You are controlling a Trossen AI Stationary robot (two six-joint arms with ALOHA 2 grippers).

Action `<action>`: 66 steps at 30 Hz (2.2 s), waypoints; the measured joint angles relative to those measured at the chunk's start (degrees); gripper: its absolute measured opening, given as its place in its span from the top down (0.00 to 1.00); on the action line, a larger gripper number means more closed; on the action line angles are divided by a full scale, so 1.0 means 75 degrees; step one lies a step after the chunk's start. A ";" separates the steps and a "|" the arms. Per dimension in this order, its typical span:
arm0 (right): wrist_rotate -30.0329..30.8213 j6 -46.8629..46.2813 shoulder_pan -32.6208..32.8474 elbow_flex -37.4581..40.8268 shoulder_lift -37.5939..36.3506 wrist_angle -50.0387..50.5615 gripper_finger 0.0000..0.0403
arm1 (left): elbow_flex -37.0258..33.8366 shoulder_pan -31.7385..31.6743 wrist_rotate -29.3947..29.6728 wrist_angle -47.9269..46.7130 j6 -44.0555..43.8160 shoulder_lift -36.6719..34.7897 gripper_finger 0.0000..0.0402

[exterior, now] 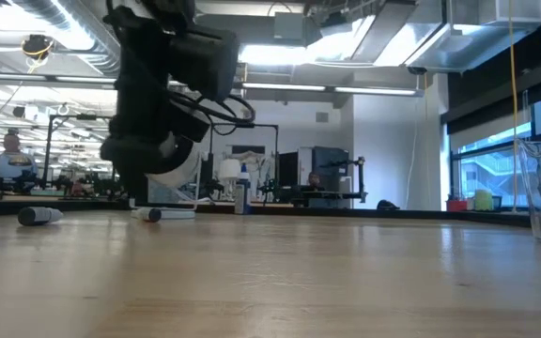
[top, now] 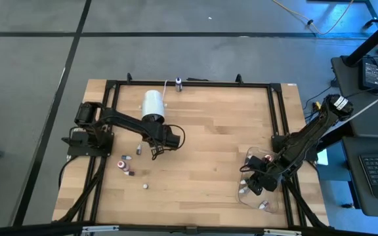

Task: Pick & Place food coloring
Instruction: Put the top small pink food coloring bottle into the transparent bin

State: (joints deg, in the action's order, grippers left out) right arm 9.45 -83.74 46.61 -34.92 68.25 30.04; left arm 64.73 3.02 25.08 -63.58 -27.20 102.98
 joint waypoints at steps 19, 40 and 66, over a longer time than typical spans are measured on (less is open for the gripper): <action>0.0000 0.0026 0.0003 0.0000 0.0000 0.0009 0.62 | 0.0000 -0.0987 -0.0941 0.0970 0.3975 0.0000 0.58; 0.0005 0.0026 0.0003 0.0000 0.0000 0.0027 0.62 | -0.0982 -0.1024 -0.1624 0.2114 0.5324 -0.0044 0.63; 0.0173 0.0559 0.0006 -0.0540 -0.0456 -0.0167 0.62 | -0.0140 -0.0550 -0.2175 0.3357 0.4629 0.0050 0.80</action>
State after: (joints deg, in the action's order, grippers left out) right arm 10.75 -79.55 46.65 -38.96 64.82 28.79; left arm 63.68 -1.10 8.77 -38.40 7.52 103.35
